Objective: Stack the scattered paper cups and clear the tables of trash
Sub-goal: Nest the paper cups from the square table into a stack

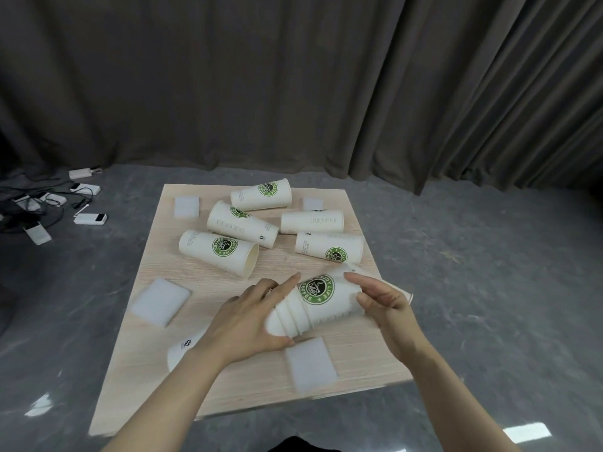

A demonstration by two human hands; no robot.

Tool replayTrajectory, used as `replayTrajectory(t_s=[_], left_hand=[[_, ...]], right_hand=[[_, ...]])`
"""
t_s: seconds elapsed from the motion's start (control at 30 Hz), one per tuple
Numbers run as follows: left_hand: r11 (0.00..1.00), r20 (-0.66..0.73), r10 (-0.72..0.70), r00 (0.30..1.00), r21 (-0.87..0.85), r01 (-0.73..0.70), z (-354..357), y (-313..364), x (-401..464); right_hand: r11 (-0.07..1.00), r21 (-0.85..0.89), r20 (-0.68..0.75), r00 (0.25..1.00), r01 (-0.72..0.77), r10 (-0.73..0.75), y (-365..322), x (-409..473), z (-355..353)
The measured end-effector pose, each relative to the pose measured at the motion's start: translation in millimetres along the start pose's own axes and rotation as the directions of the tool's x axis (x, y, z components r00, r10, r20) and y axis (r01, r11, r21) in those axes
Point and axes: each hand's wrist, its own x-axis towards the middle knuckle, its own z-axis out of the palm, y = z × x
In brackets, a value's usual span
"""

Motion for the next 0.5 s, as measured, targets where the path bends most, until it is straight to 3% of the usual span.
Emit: replayTrajectory(t_s=[0.4,0.5], left_hand=[[0.998,0.043,-0.007,0.999,-0.061,0.009,15,26,14],[0.998,0.043,-0.018,0.999,-0.065,0.020,18,24,13]], right_hand=[[0.998,0.055,0.092,0.996,0.000,-0.006,20,-11,31],[0.997,0.068,0.014,1.000,0.027,-0.028,23,-12,18]])
